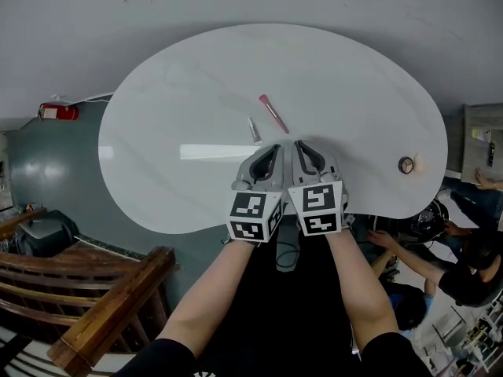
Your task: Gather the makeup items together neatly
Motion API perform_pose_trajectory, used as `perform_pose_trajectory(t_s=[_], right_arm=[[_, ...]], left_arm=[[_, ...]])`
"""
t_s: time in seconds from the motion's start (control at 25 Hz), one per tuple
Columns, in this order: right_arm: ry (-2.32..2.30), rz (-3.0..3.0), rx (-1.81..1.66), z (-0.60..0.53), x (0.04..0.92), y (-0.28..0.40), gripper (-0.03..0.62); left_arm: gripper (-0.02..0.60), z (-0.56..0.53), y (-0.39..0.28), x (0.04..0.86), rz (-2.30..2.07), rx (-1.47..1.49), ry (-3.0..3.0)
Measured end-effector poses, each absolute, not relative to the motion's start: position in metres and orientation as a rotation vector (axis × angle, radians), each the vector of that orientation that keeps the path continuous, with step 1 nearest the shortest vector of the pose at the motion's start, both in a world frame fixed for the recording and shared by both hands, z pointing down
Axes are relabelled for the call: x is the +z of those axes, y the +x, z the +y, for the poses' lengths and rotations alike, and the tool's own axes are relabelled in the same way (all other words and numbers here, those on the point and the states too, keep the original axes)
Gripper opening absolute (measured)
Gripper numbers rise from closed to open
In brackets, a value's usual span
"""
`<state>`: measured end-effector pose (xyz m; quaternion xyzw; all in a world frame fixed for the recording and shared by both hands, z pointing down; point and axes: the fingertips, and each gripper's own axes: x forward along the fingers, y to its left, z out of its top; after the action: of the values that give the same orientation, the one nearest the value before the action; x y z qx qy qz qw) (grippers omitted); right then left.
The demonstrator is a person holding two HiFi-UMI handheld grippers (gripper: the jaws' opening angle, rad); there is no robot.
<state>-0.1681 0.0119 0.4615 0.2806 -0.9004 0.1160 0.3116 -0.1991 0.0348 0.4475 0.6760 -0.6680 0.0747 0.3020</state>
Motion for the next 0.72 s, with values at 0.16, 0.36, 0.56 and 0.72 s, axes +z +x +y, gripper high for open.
perform_pose_trajectory(t_s=[0.16, 0.36, 0.56, 0.72], right_arm=[[0.724, -2.337, 0.311, 0.009, 0.481, -0.181, 0.021], [0.708, -2.289, 0.303, 0.002, 0.498, -0.192, 0.031], [0.690, -2.231, 0.292, -0.002, 0.513, -0.200, 0.081], [0.692, -2.187, 0.290, -0.005, 0.522, -0.202, 0.081]], left_arm=[[0.008, 0.033, -0.215, 0.457, -1.768, 0.199, 1.783], [0.008, 0.027, -0.228, 0.467, -1.750, 0.196, 1.779], [0.008, 0.022, -0.234, 0.474, -1.730, 0.196, 1.785], [0.008, 0.021, -0.240, 0.477, -1.720, 0.195, 1.782]])
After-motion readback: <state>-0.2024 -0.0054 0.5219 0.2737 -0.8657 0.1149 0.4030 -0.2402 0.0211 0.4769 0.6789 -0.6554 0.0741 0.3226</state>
